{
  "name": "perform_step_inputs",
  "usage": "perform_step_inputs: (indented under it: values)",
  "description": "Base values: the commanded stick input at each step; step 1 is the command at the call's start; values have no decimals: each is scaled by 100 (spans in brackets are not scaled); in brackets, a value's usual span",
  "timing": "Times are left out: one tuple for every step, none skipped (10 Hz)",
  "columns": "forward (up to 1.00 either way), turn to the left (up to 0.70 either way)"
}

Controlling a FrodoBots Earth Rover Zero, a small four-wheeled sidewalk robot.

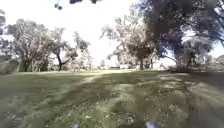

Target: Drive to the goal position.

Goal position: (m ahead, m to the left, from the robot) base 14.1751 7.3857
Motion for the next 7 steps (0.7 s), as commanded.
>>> perform_step_inputs:
  values:
    - [70,33]
    - [70,28]
    - [70,1]
    - [70,0]
    - [70,0]
    - [70,0]
    - [70,0]
